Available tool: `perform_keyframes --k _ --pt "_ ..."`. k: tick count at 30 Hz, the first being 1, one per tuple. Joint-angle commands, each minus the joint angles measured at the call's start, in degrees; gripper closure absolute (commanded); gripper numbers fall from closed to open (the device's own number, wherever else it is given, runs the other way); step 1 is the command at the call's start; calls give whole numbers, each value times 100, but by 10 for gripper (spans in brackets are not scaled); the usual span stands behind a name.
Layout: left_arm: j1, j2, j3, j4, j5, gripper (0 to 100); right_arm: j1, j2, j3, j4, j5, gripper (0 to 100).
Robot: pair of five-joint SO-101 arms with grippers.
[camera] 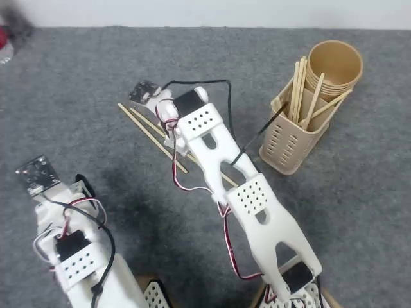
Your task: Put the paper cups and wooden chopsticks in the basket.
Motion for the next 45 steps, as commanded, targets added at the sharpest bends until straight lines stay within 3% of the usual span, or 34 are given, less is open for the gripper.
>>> perform_keyframes --k 1,15,21,28,32,42,45 --pt "26 -88 -31 -114 -53 815 75 -163 -264 -92 -26 830" --pt "26 -88 -31 -114 -53 815 110 453 -281 -330 26 834" --pt "26 -88 -31 -114 -53 815 92 462 -255 -277 343 996" --pt "26 -88 -31 -114 -53 815 92 215 -668 75 352 991" --pt "26 -88 -31 -114 -53 815 207 -453 -1292 321 352 991" --pt "26 -88 -31 -114 -53 815 884 -3345 -941 303 299 991" --pt "26 -88 -31 -114 -53 815 1103 -4259 -615 321 -431 991"
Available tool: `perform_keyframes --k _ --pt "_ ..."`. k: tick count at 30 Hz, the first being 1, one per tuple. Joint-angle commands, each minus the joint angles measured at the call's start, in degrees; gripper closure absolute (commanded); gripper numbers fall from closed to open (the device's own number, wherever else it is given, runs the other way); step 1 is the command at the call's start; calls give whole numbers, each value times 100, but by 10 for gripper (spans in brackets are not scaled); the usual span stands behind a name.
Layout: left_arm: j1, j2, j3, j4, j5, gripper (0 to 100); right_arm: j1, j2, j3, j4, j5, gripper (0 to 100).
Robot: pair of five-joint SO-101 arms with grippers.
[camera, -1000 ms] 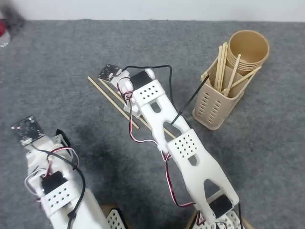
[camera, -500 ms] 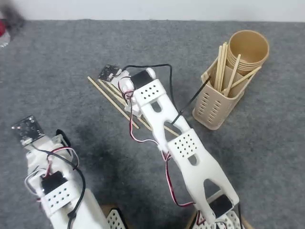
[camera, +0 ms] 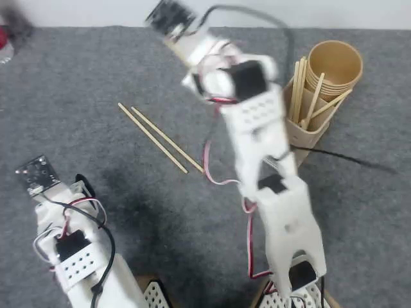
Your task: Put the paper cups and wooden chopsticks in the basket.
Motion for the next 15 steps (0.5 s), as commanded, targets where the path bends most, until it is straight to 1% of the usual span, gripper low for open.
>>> perform_keyframes --k 1,4,8,11,15 --pt "26 -88 -31 -114 -53 815 312 -1543 554 259 -730 991" --pt "26 -88 -31 -114 -53 815 444 -2835 2031 259 -941 991" --pt "26 -88 -31 -114 -53 815 444 -4716 4255 215 -1196 991" --pt "26 -88 -31 -114 -53 815 479 -5798 5169 -13 -1125 991" --pt "35 -88 -31 -105 -53 815 822 -6545 5802 -998 -1046 991"
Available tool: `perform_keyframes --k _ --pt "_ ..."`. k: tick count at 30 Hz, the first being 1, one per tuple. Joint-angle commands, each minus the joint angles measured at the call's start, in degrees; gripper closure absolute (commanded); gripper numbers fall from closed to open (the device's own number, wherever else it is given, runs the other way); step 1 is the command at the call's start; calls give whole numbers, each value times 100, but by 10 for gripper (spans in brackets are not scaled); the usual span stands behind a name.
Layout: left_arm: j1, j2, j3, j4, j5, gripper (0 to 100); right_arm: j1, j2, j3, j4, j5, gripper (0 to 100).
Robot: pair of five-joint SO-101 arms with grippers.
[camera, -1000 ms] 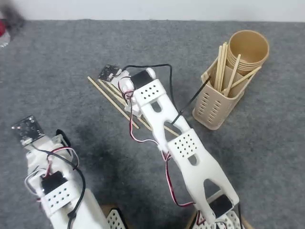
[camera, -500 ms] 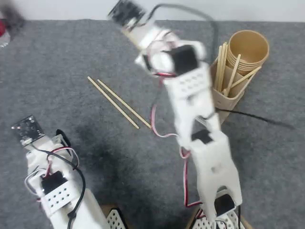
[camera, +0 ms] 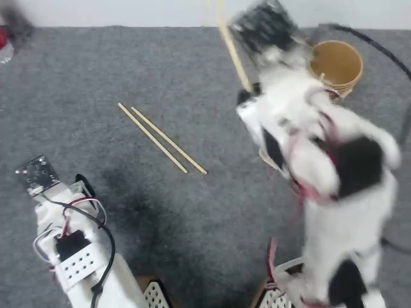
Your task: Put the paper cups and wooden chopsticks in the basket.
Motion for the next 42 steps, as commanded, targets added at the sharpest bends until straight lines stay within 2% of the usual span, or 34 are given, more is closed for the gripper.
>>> perform_keyframes --k 1,8,11,15,23,25,30,35,38,42 --pt "44 -88 -31 -105 -53 815 338 -716 448 -989 35 991" --pt "44 -88 -22 -97 -53 815 901 -752 1002 -3064 62 991" --pt "44 -88 -22 -97 -53 815 1279 -752 1960 -3934 202 991" --pt "44 -88 -22 -97 -53 815 1763 -822 3631 -5042 -53 991" --pt "44 -88 -22 -114 -53 815 1895 -1534 6145 -6229 -141 988" --pt "44 -88 -22 -114 -53 815 1895 -1991 6558 -6255 -141 959" --pt "360 -88 -48 -97 -26 812 1921 -2976 7314 -6097 -132 731" --pt "651 -88 -154 -35 -53 801 1930 -3521 7262 -5402 -132 755" --pt "985 -44 -910 888 -18 752 1912 -3600 7077 -4646 -492 772" --pt "2163 -26 -2642 2646 237 746 1895 -3626 7209 -3916 -1266 774"
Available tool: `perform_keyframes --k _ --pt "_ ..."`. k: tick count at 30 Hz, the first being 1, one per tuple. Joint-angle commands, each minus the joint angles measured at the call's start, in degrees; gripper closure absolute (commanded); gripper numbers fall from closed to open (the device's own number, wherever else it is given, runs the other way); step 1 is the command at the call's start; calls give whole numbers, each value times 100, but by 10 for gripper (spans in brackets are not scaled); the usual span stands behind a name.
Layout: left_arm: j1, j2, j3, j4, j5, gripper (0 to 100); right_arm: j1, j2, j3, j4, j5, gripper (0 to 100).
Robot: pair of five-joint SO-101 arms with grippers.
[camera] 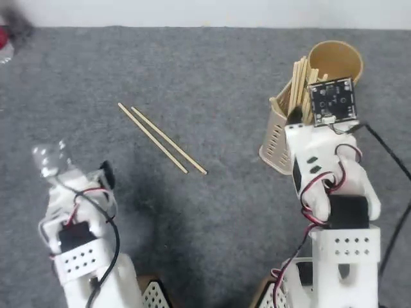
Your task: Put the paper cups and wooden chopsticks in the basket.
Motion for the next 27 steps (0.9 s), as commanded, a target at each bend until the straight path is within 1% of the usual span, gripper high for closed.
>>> perform_keyframes --k 1,4,6,9,12,16,20,24,27 --pt "1301 -26 -2070 1732 352 746 48 -180 -44 409 -554 774" --pt "1881 88 -2888 1916 721 746 57 -180 273 338 -563 774" --pt "2004 378 -3204 1916 818 746 57 -180 598 145 -545 775" --pt "2031 1231 -3538 1890 835 746 57 -180 1213 -374 -563 775" --pt "2040 2523 -3934 1890 993 746 57 -180 1776 -989 -545 775" --pt "2040 4501 -4787 1899 1644 746 75 -180 2171 -1420 -536 775" --pt "2040 6268 -5675 1925 2409 758 409 -180 2277 -1622 -563 775" --pt "2180 7763 -6651 1934 2549 807 831 -189 2277 -1771 -571 775" --pt "2374 8668 -7371 2215 2655 820 1033 -189 2277 -1868 -571 775"
